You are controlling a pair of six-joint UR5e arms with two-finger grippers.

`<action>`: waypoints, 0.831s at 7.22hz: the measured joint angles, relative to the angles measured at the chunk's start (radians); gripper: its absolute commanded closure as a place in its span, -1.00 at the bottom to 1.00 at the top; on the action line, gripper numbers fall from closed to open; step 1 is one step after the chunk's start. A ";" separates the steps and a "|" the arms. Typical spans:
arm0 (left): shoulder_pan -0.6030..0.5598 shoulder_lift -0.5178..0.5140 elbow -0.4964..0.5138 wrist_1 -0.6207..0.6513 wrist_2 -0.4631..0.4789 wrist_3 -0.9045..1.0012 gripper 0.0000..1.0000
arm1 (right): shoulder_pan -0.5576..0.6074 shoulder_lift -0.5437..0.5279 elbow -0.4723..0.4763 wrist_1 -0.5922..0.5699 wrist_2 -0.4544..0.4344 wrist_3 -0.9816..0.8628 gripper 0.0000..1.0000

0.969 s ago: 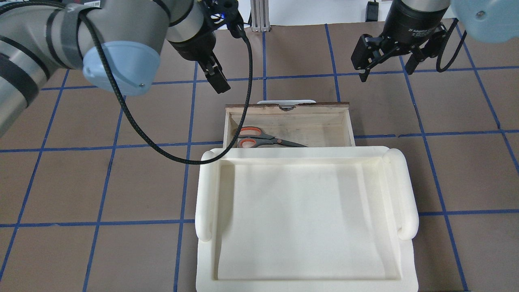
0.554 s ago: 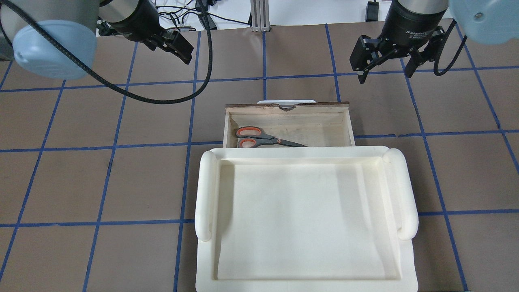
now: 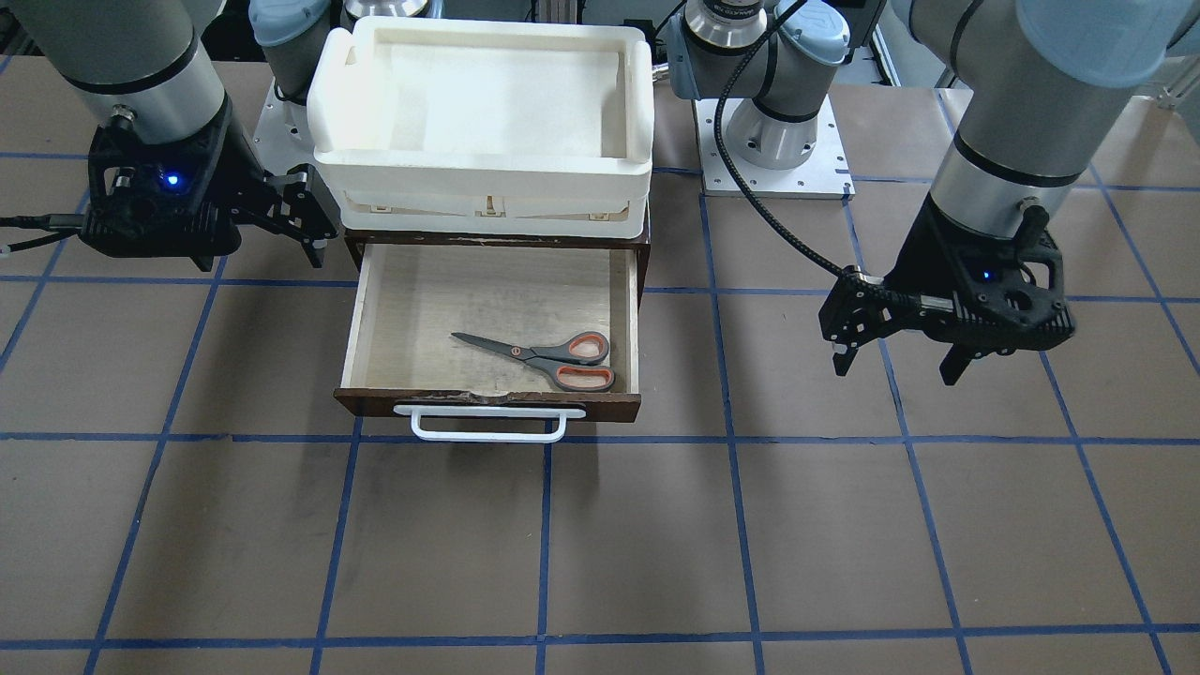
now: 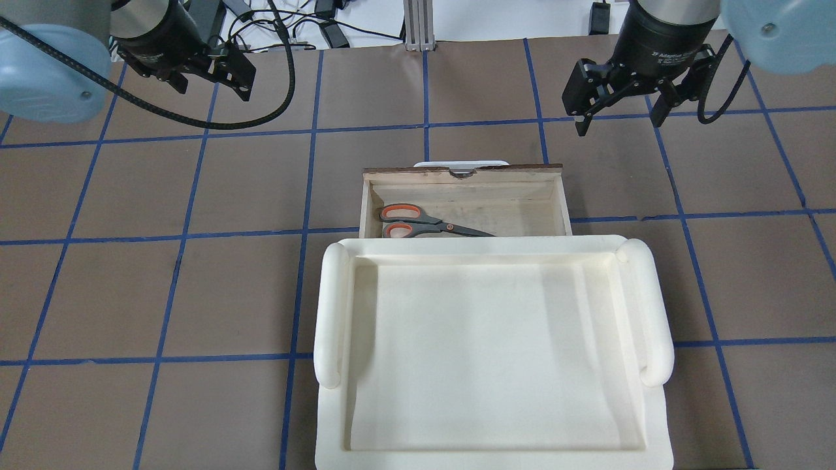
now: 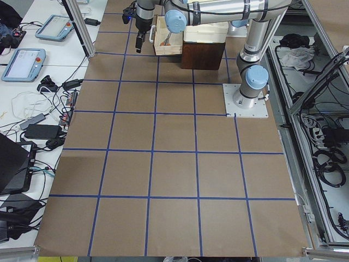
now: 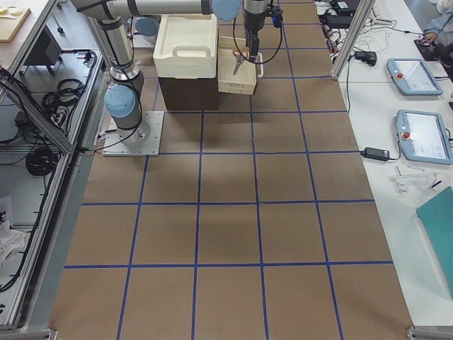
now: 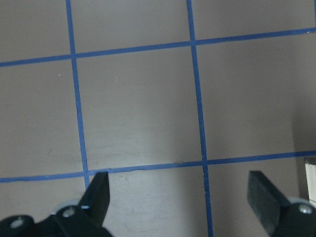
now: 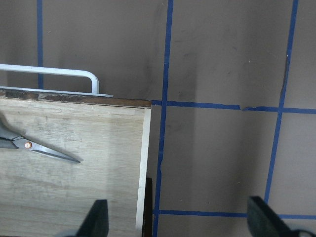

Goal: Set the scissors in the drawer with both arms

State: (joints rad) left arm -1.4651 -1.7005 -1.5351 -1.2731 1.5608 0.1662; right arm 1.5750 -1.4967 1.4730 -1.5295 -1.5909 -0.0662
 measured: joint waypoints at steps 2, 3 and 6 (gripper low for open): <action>0.034 0.020 -0.002 -0.093 -0.022 -0.056 -1.00 | 0.000 0.000 0.001 0.000 0.000 -0.001 -1.00; 0.043 0.033 -0.002 -0.124 -0.021 -0.062 -1.00 | 0.000 0.000 0.001 0.000 0.000 -0.003 -1.00; 0.051 0.046 -0.004 -0.157 -0.028 -0.065 -1.00 | 0.000 0.000 0.001 -0.001 0.001 -0.006 -1.00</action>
State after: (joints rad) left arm -1.4144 -1.6548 -1.5390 -1.4300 1.5332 0.1013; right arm 1.5753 -1.4972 1.4741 -1.5307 -1.5904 -0.0724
